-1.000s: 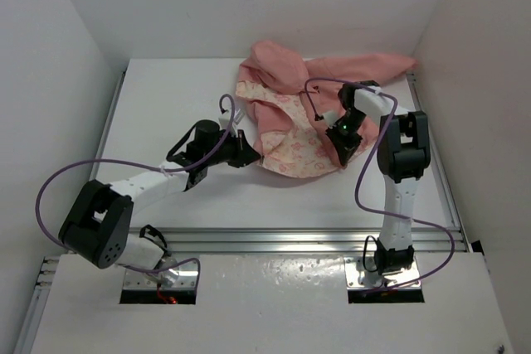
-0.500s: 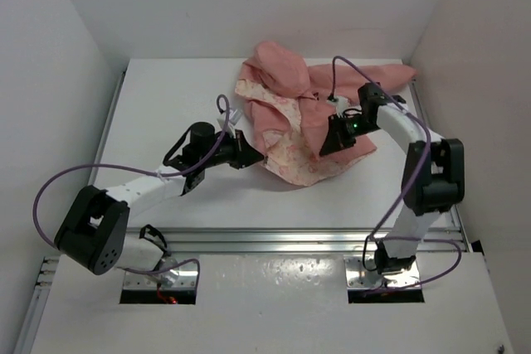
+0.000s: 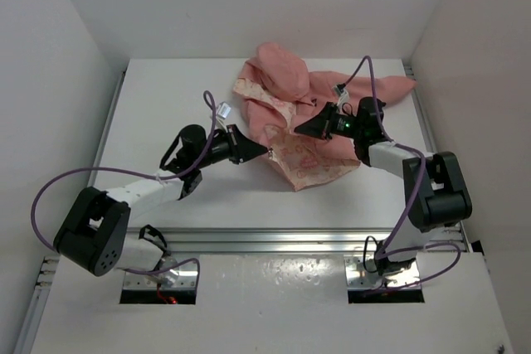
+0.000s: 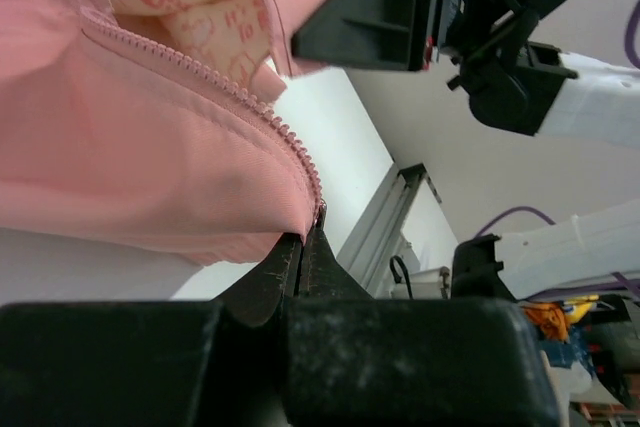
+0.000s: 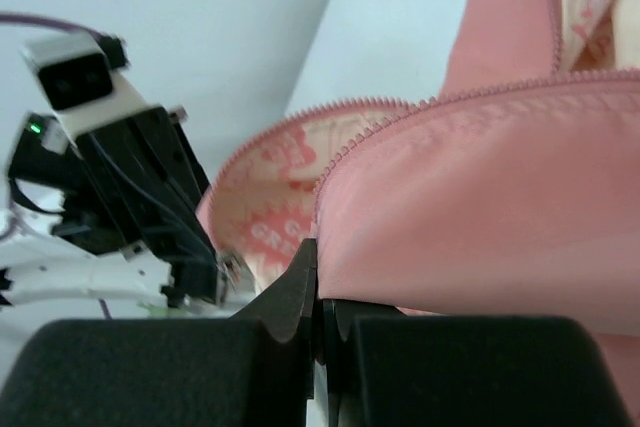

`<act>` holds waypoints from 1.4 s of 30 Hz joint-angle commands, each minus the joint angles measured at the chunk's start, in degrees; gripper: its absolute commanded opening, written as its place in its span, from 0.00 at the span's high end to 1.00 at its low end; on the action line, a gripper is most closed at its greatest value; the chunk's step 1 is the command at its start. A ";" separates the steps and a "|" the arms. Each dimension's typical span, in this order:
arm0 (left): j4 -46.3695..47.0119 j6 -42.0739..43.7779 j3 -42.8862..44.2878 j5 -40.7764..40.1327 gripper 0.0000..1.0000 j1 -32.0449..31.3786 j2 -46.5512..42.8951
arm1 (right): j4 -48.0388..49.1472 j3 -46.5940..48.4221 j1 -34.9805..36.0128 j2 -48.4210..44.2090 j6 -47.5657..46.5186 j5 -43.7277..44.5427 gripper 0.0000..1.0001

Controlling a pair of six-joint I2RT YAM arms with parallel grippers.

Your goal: Zip up the jacket

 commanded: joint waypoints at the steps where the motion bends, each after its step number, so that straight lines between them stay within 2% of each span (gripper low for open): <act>1: 6.77 -1.58 1.82 3.87 1.00 -0.33 0.33 | 16.11 0.40 1.64 0.29 9.12 0.89 1.00; 6: 4.95 -1.92 1.30 1.51 1.00 -0.42 1.38 | 18.57 1.19 2.69 1.52 10.00 0.46 1.00; 11: 8.19 -3.16 1.47 1.50 1.00 0.11 3.40 | 20.60 0.93 3.40 1.69 10.09 -1.48 1.00; 20: 14.52 -12.29 6.65 9.58 1.00 1.96 10.95 | 21.83 1.45 4.19 3.10 9.65 -2.62 1.00; 23: 23.12 -19.14 6.66 11.61 1.00 3.89 15.18 | 21.65 2.25 4.28 3.98 9.56 -2.71 1.00; 31: 25.08 -18.54 7.80 11.43 1.00 4.95 14.66 | 22.18 3.04 3.22 4.51 11.23 -2.62 1.00; 36: 24.46 -19.07 8.50 14.86 1.00 4.95 15.18 | 27.01 5.14 3.05 8.01 16.93 -4.20 1.00; 39: 25.08 -19.60 9.55 15.56 1.00 4.95 15.71 | 34.03 8.13 3.05 11.88 25.86 -5.00 1.00; 42: 25.86 -20.73 9.56 15.04 1.00 4.95 16.23 | 35.54 9.10 3.22 12.25 26.70 -3.95 1.00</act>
